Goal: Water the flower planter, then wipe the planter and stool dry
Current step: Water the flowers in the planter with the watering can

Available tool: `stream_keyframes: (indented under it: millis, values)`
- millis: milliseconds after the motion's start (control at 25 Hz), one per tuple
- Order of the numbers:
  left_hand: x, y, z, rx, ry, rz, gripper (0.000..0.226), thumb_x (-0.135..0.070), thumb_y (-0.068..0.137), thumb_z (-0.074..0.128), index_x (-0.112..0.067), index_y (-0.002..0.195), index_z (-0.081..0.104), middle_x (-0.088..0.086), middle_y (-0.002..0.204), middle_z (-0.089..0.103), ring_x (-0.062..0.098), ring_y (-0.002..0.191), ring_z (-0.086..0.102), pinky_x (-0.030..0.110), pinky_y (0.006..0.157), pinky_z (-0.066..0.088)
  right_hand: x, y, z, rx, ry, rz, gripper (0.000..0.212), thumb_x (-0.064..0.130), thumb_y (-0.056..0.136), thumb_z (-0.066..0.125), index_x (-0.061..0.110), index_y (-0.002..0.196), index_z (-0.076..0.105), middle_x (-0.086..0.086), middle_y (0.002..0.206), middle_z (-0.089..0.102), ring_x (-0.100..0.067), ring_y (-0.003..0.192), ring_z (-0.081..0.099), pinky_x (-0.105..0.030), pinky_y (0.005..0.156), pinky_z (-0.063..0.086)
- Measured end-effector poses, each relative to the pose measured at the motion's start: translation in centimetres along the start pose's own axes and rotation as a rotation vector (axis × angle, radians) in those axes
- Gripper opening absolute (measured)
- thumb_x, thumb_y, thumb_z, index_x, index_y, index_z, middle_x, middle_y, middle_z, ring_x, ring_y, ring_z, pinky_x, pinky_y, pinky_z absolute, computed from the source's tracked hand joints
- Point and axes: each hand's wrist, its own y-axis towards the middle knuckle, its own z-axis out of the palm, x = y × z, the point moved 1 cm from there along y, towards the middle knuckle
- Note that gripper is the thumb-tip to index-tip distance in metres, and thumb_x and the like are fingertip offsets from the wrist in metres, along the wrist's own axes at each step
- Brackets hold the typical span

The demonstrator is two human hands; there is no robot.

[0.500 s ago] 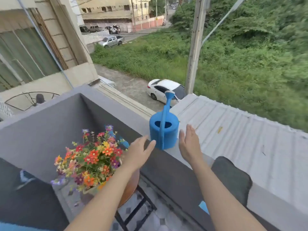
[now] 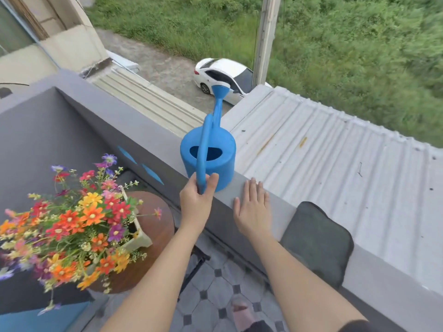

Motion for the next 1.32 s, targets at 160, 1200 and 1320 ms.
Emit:
stream_keyframes:
  millis: [160, 1200, 1320]
  values:
    - [-0.2, 1.2, 2.1, -0.189, -0.144, -0.06, 0.049, -0.049, 0.086, 0.057, -0.028, 0.048, 0.036, -0.006, 0.046, 0.033, 0.017, 0.05, 0.033, 0.03, 0.05, 0.031, -0.1, 0.3, 0.4, -0.016, -0.012, -0.01, 0.076, 0.045, 0.087, -0.002, 0.007, 0.152, 0.013, -0.01, 0.162, 0.01, -0.028, 0.15, 0.005, -0.042, 0.119, 0.007]
    - [-14.5, -6.0, -23.6, -0.839, -0.003, 0.479, 0.018, -0.047, 0.083, 0.062, -0.03, 0.079, 0.059, -0.003, 0.068, 0.057, 0.009, 0.065, 0.054, 0.034, 0.064, 0.046, 22.5, -6.3, -11.4, -0.436, 0.792, -0.66, 0.073, 0.057, 0.097, 0.01, 0.007, 0.15, 0.003, -0.007, 0.158, 0.005, -0.014, 0.148, 0.004, -0.029, 0.121, 0.003]
    - [-15.1, -9.3, -28.2, -0.904, 0.043, 0.524, 0.024, -0.03, 0.087, 0.065, -0.019, 0.108, 0.064, -0.012, 0.095, 0.064, -0.001, 0.088, 0.057, 0.024, 0.086, 0.046, 27.1, -9.9, -10.3, -0.356, 0.855, -0.777, 0.07, 0.056, 0.097, 0.011, 0.012, 0.15, -0.001, -0.004, 0.159, 0.001, -0.013, 0.149, 0.0, -0.03, 0.121, 0.002]
